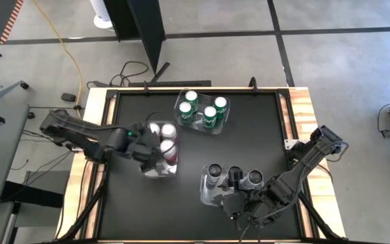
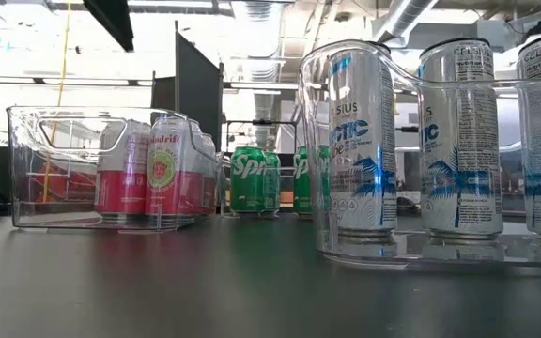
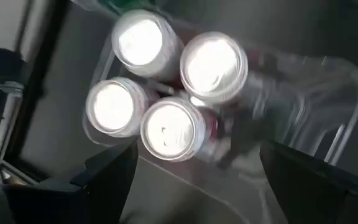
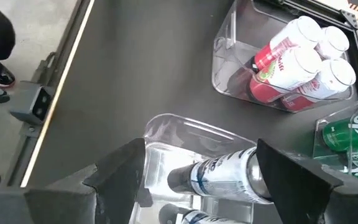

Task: Sort soda cans
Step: Move the middle transparent bin to the top left of the table

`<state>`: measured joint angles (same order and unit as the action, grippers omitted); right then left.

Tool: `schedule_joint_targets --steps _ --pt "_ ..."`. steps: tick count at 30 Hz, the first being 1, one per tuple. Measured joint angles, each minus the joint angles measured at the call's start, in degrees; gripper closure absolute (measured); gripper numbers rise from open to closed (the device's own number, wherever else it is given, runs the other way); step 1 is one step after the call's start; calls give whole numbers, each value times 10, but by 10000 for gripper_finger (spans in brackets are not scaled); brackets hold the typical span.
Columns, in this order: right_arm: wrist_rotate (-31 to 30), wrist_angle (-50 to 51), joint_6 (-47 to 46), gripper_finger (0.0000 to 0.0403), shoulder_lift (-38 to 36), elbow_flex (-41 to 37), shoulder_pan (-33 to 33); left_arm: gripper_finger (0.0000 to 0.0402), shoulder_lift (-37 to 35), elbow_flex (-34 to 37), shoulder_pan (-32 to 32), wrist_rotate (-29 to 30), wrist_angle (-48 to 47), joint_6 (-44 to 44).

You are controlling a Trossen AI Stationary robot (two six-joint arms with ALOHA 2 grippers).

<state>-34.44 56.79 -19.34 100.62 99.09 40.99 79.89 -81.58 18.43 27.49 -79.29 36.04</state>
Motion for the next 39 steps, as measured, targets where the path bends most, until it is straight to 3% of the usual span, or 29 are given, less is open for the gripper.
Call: schedule_joint_targets --steps 4,8,12,16,21,26,28,33,39 --pt "0 -7 16 77 0 0 -16 85 -28 20 83 90 42 94" --pt "-11 -29 57 77 0 0 -39 108 -22 71 160 166 123 134" --pt "-66 -38 96 77 0 2 -80 136 -7 112 214 273 175 173" --pt "-55 -28 121 77 -2 4 -146 164 -1 153 249 356 201 207" --pt "35 35 161 82 -2 4 -261 191 -1 190 265 374 188 222" --pt "202 104 226 108 -2 0 -390 204 -11 213 265 383 183 220" --pt "241 131 240 119 -2 0 -435 205 -16 221 265 389 180 209" --pt "291 163 279 132 -3 0 -517 205 -43 223 265 397 153 201" --pt "307 141 287 133 -1 0 -532 205 -89 223 265 404 132 199"
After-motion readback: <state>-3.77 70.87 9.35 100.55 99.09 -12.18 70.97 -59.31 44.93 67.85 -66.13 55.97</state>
